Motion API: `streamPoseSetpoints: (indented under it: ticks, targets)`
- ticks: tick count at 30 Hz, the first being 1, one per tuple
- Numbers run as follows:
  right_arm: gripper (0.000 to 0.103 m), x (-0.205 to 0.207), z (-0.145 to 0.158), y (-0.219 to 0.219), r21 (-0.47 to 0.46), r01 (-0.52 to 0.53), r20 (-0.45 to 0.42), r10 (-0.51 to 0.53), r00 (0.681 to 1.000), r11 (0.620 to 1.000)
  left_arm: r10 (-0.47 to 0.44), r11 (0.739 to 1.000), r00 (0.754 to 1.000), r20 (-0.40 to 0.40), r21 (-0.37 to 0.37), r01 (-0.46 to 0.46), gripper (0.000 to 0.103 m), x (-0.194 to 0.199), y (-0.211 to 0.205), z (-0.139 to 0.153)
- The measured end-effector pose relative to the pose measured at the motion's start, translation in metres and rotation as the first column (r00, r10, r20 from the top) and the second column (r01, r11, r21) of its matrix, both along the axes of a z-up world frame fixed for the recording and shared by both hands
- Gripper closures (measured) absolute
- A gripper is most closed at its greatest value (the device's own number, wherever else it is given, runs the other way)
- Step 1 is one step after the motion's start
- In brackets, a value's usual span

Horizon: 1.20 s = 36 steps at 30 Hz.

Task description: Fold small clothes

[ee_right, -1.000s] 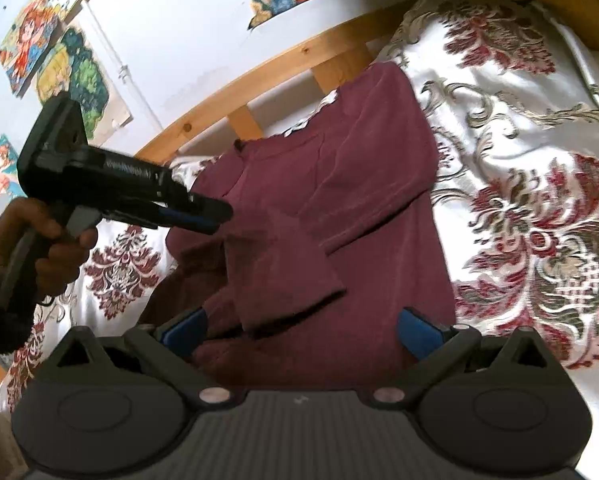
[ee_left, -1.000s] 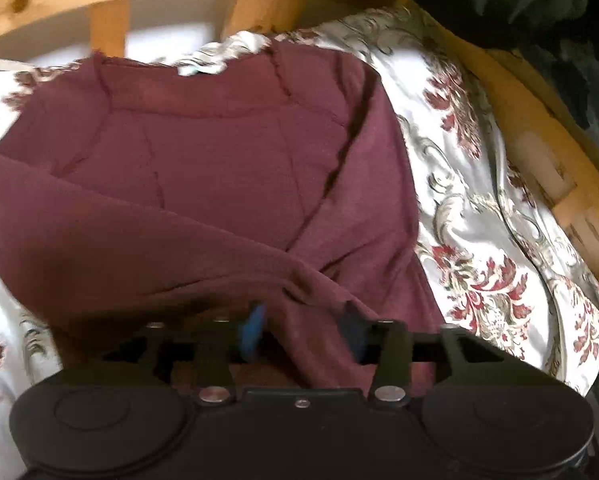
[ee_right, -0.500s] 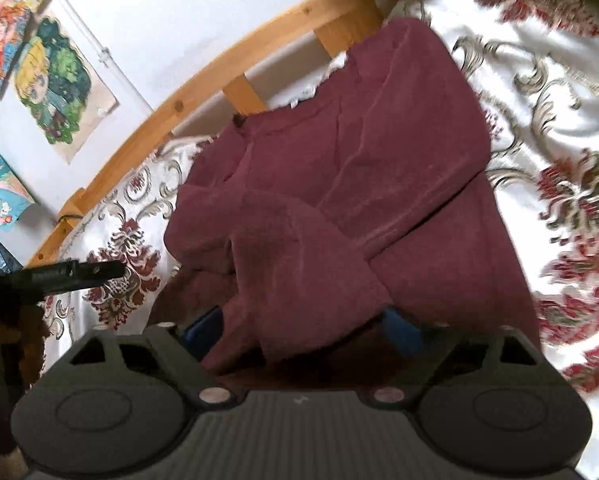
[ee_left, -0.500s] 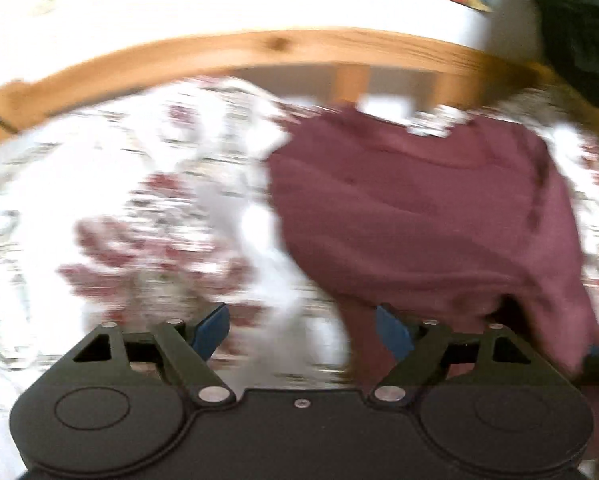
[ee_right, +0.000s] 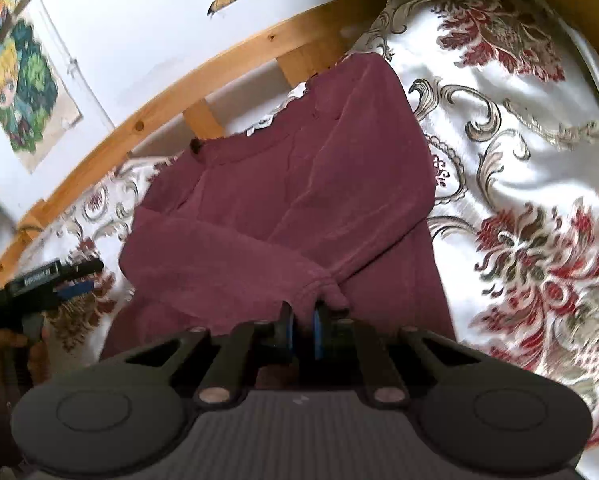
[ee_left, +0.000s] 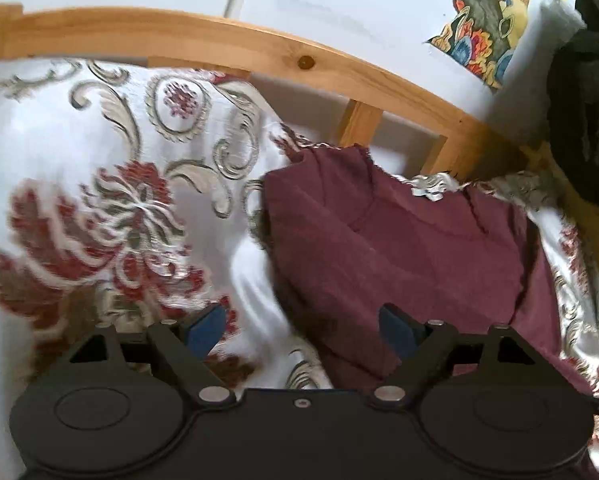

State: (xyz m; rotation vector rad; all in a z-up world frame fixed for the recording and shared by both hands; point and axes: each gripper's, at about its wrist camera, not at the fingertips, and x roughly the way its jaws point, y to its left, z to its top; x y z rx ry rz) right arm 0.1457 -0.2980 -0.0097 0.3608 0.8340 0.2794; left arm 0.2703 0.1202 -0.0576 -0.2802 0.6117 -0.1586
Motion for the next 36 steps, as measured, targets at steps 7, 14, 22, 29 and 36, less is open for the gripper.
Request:
streamPoseSetpoints:
  ticks: [7,14,22,29,36]
  targets:
    - [0.057,0.036,0.055,0.033,-0.303,-0.236,-0.078,0.223,0.972,0.923,-0.108,0.994,0.994,0.034,0.004,0.108,0.028,0.004,-0.003,-0.021]
    - [0.045,0.142,0.109,0.141,-0.359,-0.599,-0.217,0.560,0.800,0.716,-0.129,0.976,0.992,0.011,-0.174,0.129,0.032,0.016,0.010,-0.037]
    - [0.046,0.228,0.066,0.276,-0.322,-0.728,-0.216,0.702,0.679,0.605,-0.136,0.954,0.990,0.035,-0.263,0.140,0.032,0.021,0.021,-0.051]
    - [0.047,0.265,0.028,0.310,-0.357,-0.694,-0.146,0.697,0.702,0.625,-0.134,0.942,0.990,0.050,-0.302,0.143,0.034,0.018,0.029,-0.055]
    - [0.083,0.277,-0.003,0.296,-0.296,-0.711,-0.167,0.699,0.696,0.637,-0.131,0.934,0.990,0.056,-0.328,0.143,0.044,0.016,0.034,-0.057]
